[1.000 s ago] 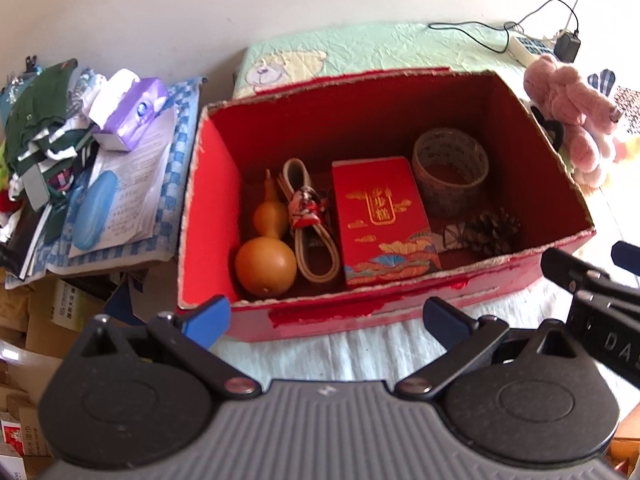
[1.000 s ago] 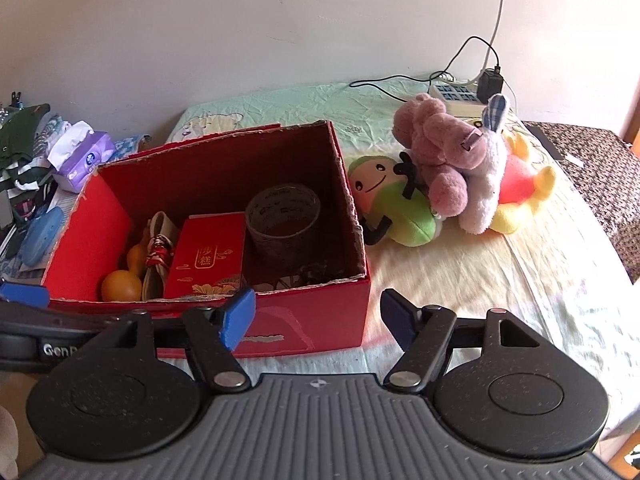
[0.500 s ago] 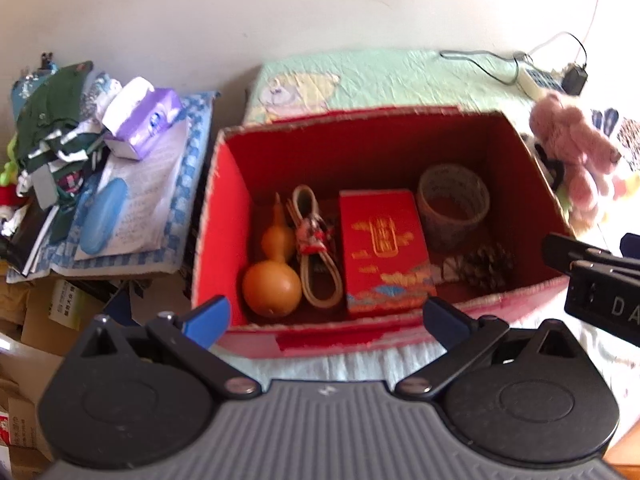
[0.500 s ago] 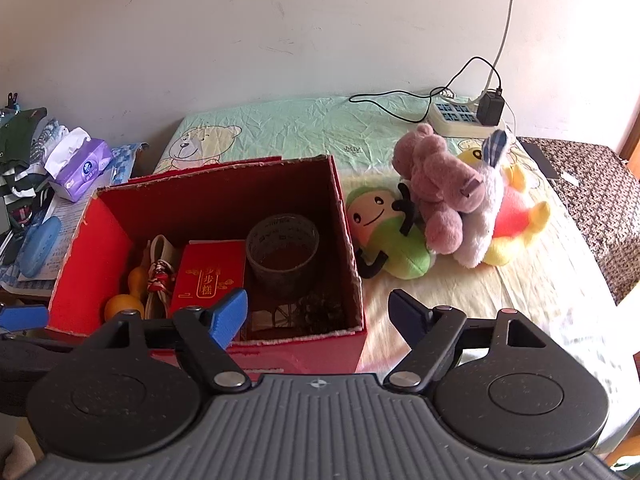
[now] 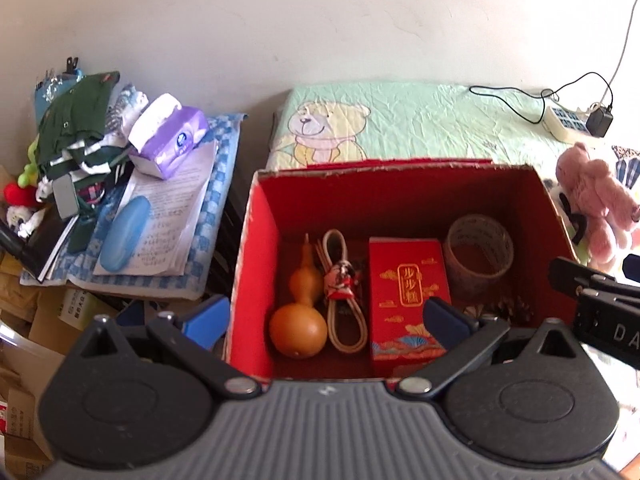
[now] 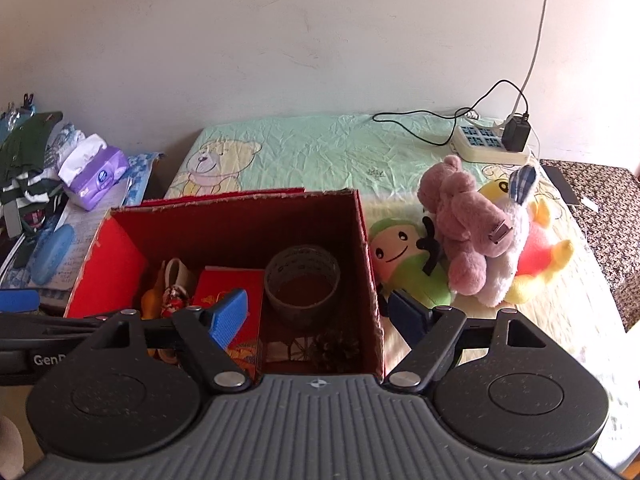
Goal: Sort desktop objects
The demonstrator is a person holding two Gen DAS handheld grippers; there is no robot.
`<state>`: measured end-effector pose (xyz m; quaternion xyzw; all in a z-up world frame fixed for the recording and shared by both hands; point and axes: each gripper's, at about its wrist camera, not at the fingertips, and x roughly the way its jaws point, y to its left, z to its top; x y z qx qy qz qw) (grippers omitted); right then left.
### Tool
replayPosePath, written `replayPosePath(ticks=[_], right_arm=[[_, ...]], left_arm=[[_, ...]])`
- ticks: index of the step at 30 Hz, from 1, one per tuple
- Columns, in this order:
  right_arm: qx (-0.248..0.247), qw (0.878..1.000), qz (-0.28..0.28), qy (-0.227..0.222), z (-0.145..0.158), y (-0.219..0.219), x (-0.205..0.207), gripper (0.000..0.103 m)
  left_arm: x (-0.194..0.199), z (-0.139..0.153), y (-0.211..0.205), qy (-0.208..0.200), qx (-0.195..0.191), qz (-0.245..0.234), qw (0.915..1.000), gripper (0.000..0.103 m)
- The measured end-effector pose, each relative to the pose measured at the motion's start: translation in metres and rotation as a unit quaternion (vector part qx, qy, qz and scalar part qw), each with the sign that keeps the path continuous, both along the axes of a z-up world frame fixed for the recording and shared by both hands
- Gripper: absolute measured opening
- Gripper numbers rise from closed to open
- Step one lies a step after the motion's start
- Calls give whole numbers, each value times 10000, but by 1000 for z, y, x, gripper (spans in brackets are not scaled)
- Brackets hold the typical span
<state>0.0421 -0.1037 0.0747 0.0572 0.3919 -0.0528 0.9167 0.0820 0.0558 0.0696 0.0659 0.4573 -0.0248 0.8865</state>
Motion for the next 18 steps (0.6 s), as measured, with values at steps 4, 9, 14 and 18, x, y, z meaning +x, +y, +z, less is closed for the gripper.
replayPosePath(ticks=[4, 9, 14, 18], right_arm=[[38, 10000, -81, 36, -3, -4, 4, 80], [76, 9997, -129, 173, -11, -5, 9, 80], [14, 9995, -94, 314, -20, 1, 12, 80], [30, 9991, -126, 405, -25, 2, 16, 80]], left_arm=[[3, -5, -1, 40, -117, -17, 9999, 103], [9, -19, -6, 254, 0, -18, 9997, 103], [13, -29, -3, 404, -56, -52, 9992, 103], [16, -33, 0, 367, -69, -36, 9993, 103]])
